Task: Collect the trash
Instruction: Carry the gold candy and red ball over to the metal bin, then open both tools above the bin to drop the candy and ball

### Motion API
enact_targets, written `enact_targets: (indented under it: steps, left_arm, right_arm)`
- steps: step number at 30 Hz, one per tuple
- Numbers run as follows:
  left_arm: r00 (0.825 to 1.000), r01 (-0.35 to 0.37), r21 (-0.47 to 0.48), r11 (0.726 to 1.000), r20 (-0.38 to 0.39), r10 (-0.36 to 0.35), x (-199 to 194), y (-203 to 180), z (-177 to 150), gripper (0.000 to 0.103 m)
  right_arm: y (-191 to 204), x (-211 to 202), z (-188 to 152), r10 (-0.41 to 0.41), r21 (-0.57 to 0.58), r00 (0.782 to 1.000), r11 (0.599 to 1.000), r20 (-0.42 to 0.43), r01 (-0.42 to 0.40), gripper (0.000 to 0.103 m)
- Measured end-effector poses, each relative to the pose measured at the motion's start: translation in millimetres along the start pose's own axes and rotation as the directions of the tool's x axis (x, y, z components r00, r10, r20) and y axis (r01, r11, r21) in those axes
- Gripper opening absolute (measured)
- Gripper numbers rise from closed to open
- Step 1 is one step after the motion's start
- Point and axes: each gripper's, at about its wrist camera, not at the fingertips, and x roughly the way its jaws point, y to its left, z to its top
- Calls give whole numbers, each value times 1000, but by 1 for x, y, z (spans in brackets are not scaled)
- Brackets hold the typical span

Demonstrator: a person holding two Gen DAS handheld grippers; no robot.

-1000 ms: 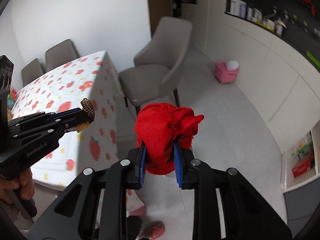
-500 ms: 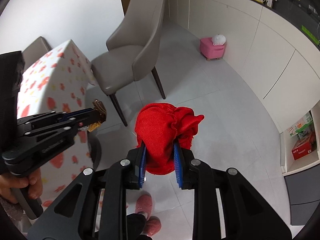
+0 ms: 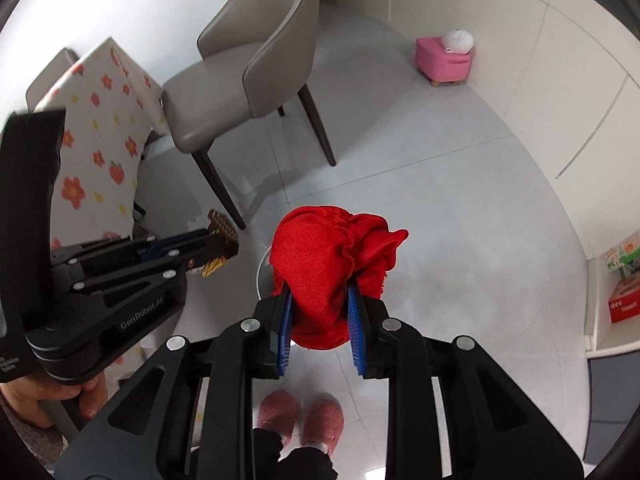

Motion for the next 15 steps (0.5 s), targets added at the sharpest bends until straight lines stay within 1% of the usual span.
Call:
enact_targets:
  steps: [3, 4, 5, 7, 11, 15]
  left_arm:
    - [1000, -3, -18, 1000, 9, 3, 21, 4, -6, 15]
    - [1000, -13, -23, 1000, 11, 14, 27, 7, -8, 18]
    - [1000, -21, -26, 999, 14, 22, 33, 9, -9, 31]
    - [1000, -11, -40, 999, 12, 12, 40, 13, -11, 47]
    - [999, -32, -54, 998, 18, 33, 44, 19, -8, 51]
    - [998, -54, -66, 996, 30, 57, 38, 21, -6, 54]
  right_arm:
    - [-3, 26, -6, 18, -13, 1000, 1000, -3, -19, 22]
    - [-3, 35, -8, 23, -18, 1000, 1000, -3, -23, 22]
    - [-3, 41, -8, 26, -24, 1000, 999, -2, -26, 22]
    - [-3, 51, -10, 32, -32, 999, 999, -3, -32, 22]
    - [-5, 61, -11, 38, -42, 999, 998, -7, -38, 22]
    - [-4, 61, -8, 43, -52, 999, 998, -16, -44, 22]
